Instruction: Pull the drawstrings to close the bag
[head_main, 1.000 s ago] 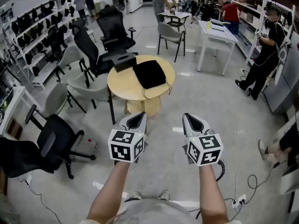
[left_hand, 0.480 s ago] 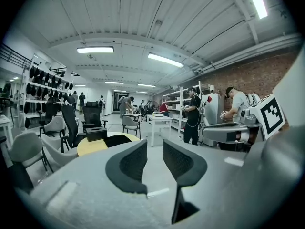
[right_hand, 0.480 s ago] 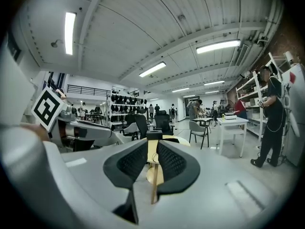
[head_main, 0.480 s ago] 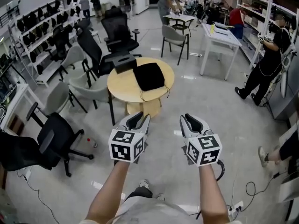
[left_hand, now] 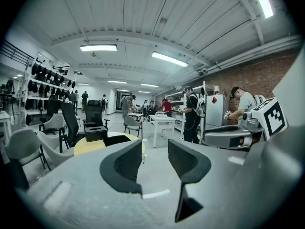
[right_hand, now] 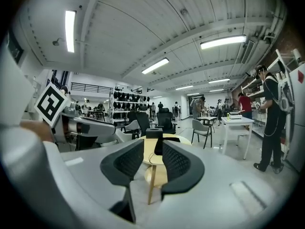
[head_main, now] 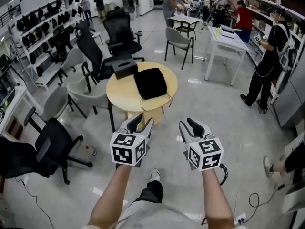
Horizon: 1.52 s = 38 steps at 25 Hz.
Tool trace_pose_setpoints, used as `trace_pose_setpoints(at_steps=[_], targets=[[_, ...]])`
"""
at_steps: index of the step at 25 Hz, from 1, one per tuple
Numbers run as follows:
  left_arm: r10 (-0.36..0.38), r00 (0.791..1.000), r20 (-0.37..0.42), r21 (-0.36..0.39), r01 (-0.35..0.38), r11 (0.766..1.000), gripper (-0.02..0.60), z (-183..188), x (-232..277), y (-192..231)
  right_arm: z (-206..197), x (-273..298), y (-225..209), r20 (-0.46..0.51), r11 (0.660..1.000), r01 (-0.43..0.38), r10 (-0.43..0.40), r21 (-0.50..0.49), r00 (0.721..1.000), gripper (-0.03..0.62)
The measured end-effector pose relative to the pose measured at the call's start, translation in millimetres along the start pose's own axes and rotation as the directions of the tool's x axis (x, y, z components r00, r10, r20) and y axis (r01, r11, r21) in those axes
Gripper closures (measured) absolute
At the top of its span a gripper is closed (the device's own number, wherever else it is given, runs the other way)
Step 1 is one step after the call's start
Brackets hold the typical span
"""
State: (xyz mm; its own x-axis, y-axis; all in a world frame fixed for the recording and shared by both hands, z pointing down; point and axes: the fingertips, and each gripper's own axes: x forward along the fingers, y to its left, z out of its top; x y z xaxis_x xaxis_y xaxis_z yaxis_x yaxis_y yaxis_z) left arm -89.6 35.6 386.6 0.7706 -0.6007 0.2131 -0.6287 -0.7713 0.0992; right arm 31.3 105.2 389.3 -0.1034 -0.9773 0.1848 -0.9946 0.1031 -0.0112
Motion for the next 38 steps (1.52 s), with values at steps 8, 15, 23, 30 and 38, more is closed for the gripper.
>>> trace_pose_setpoints(at_steps=[8,15,23,30,38], targets=[[0.028,1.000,-0.002,-0.025,-0.028,0.999,0.387,14.0,63.9,48.4,11.4,70.7,-38.3,-0.011,1.000,-0.008,0.008,-0.002,1.000,0.453],[0.062,0.998,-0.005,-0.034,-0.062,0.997,0.379,32.6,125.0,101.4,26.0,142.3,-75.5,-0.028,1.000,-0.004,0.003,-0.010,1.000,0.418],[0.080,0.997,-0.007,-0.052,-0.081,0.995,0.380,54.2,193.6,156.7,39.7,226.7,-104.1,-0.063,1.000,-0.018,0.017,-0.019,0.998,0.413],[0.088,0.996,0.008,-0.069,-0.087,0.994,0.380,73.1,233.4,193.4,53.7,282.2,-121.1,-0.078,0.999,-0.031,0.029,-0.028,0.997,0.413],[0.119,0.993,0.007,-0.064,-0.119,0.991,0.380,78.0,257.3,218.9,54.2,326.0,-130.6,-0.081,0.997,-0.070,0.068,-0.024,0.994,0.413]])
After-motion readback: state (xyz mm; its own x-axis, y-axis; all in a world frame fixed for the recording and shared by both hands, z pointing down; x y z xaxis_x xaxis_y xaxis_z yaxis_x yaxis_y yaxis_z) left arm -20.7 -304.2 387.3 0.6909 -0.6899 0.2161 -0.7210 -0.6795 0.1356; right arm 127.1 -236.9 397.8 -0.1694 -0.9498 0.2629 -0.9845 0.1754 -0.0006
